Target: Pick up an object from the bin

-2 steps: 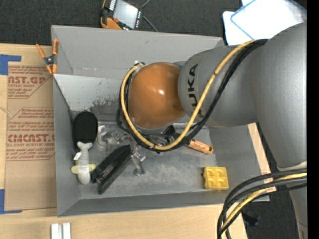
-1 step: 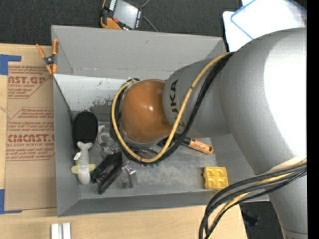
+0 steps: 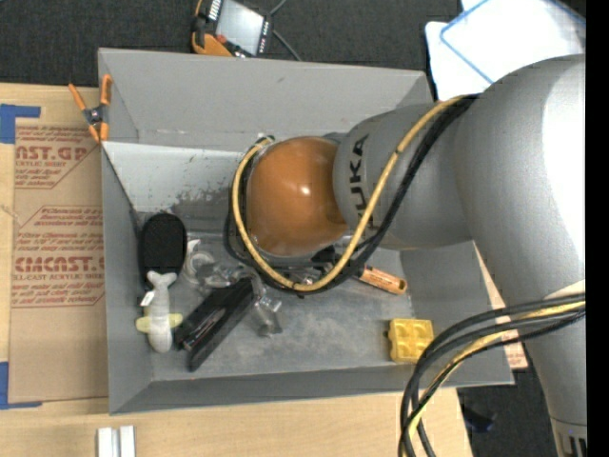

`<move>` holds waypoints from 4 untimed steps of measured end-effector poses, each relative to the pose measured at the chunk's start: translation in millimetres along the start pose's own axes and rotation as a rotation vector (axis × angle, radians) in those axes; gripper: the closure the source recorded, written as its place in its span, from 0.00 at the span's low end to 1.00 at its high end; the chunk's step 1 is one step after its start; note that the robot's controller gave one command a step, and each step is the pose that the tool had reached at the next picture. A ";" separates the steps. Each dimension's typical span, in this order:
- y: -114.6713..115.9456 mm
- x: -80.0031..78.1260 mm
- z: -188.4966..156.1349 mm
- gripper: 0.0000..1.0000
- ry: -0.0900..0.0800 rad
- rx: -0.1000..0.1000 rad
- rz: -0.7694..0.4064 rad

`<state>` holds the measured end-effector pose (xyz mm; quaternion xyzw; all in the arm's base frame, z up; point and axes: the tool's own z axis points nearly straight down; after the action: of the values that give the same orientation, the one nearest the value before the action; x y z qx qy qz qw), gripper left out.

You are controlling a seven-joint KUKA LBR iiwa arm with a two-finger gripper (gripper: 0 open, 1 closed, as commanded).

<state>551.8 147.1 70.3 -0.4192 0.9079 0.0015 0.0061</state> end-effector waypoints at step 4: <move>33.5 -1.7 -28.6 1.00 0.018 -0.012 0.343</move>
Offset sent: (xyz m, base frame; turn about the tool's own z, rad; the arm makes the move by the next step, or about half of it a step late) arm 0.0000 0.0000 0.0000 0.0000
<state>527.1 169.9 98.8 -0.2583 0.9661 0.0041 -0.0049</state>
